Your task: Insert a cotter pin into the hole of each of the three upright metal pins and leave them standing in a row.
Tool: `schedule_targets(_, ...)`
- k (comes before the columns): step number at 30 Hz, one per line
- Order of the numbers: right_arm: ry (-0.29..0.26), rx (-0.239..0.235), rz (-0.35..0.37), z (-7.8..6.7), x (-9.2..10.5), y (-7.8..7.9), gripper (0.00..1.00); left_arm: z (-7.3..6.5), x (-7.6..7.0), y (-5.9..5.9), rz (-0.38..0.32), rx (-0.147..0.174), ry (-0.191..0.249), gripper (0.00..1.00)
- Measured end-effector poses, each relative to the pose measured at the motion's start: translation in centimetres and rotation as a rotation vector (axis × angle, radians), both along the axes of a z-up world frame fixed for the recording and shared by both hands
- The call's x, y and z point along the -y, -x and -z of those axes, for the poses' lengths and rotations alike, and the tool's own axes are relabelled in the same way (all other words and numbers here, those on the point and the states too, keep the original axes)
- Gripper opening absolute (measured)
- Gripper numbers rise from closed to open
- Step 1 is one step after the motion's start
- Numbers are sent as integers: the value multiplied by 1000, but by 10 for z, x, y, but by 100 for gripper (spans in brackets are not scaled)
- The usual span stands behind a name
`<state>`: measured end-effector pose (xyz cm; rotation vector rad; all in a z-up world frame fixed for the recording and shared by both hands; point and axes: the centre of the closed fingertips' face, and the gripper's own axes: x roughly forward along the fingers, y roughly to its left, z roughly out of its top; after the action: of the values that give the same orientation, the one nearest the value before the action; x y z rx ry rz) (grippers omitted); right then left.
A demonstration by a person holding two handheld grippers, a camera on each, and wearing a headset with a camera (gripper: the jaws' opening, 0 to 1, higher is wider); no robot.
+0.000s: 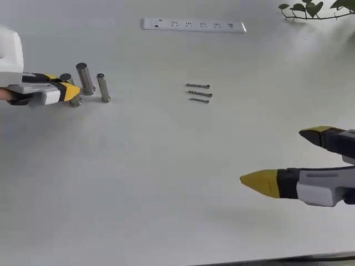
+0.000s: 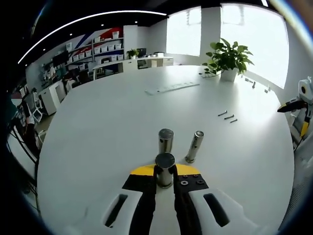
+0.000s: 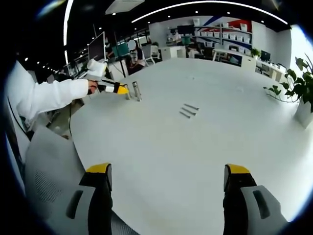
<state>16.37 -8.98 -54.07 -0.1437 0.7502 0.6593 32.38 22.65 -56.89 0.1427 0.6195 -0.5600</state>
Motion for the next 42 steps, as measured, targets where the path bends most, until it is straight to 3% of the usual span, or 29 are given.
schedule_targets(2, -1, 4, 5, 0, 0, -1, 93, -11, 4, 3, -11, 10, 73, 10)
schedule_targets(5, 0, 3, 9, 1, 1, -2, 93, -26, 17, 12, 74, 32, 111, 10)
schedule_targets(7, -2, 2, 6, 1, 0, -2, 93, -36, 27, 19, 143, 68, 88, 10)
schedule_targets(11, -6, 5, 2, 1, -2, -2, 93, -55, 52, 32, 219, 102, 124, 10)
schedule_targets(16, -11, 11, 0, 0, -3, -2, 93, -64, 82, 42, 292, 128, 107, 10)
schedule_targets(20, -11, 13, 0, -1, -2, -2, 93, -59, 101, 46, 330, 129, 110, 10)
schedule_targets(28, -15, 20, 4, -4, 1, -2, 93, -29, 134, 63, 421, 77, 64, 10)
schedule_targets(42, -16, 14, -9, -2, -2, 1, 93, -3, 147, 70, 430, 44, 36, 11)
